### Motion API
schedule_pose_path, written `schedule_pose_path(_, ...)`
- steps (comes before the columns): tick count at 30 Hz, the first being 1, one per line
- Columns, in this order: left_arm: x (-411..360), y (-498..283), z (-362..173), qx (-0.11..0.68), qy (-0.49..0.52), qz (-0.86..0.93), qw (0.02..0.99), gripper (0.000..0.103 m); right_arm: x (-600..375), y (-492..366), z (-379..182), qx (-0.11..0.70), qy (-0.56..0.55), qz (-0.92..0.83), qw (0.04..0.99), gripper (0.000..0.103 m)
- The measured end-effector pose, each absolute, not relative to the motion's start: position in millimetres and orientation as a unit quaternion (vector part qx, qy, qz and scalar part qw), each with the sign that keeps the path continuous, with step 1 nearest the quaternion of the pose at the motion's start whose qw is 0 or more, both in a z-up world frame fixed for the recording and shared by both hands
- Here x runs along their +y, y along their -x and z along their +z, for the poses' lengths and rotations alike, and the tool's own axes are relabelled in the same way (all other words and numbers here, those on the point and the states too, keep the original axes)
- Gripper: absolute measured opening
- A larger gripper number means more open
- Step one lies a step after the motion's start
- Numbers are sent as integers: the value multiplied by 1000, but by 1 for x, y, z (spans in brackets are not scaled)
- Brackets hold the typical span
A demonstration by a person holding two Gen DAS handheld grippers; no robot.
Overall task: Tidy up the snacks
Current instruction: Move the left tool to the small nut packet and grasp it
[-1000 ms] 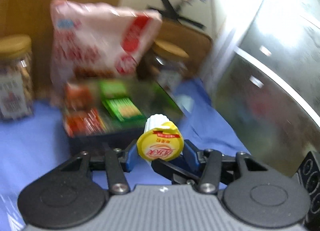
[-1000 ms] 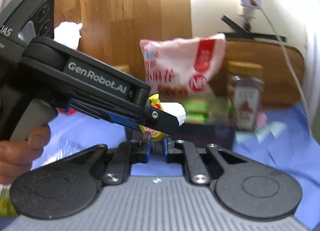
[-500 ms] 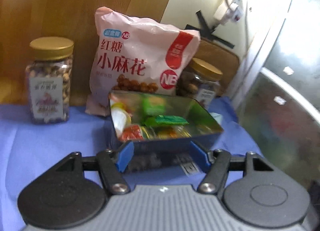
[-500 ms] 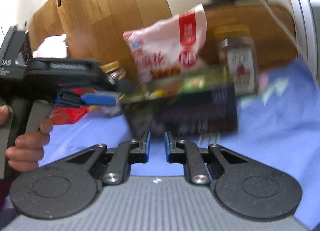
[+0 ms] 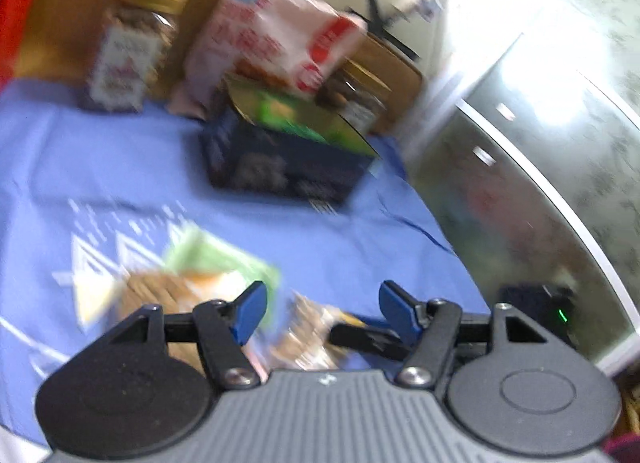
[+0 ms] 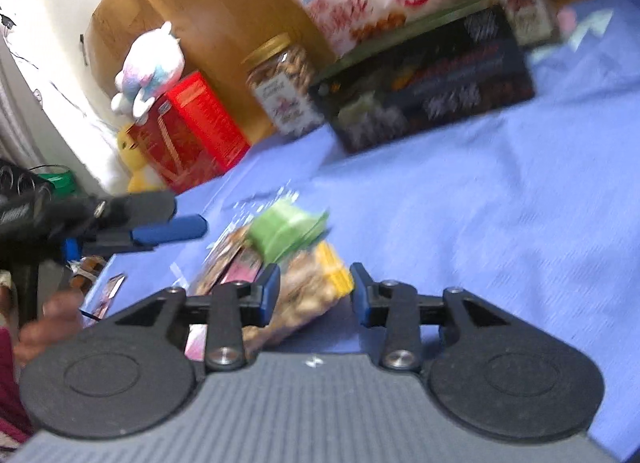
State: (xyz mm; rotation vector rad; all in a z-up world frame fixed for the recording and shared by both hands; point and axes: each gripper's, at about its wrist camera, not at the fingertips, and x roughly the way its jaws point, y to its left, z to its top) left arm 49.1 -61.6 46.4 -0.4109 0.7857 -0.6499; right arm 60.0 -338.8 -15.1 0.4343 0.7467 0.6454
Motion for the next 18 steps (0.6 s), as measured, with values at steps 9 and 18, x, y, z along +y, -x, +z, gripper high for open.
schedule_pose_path(9,-83,-41,22,407,185,-313,838,64,-364,-41,-2,319,-218,255,886,21)
schedule_pose_path(18,-138,-58,22,438,159,-334,819,64,-410,-1,-15,313,-201,166,913,40)
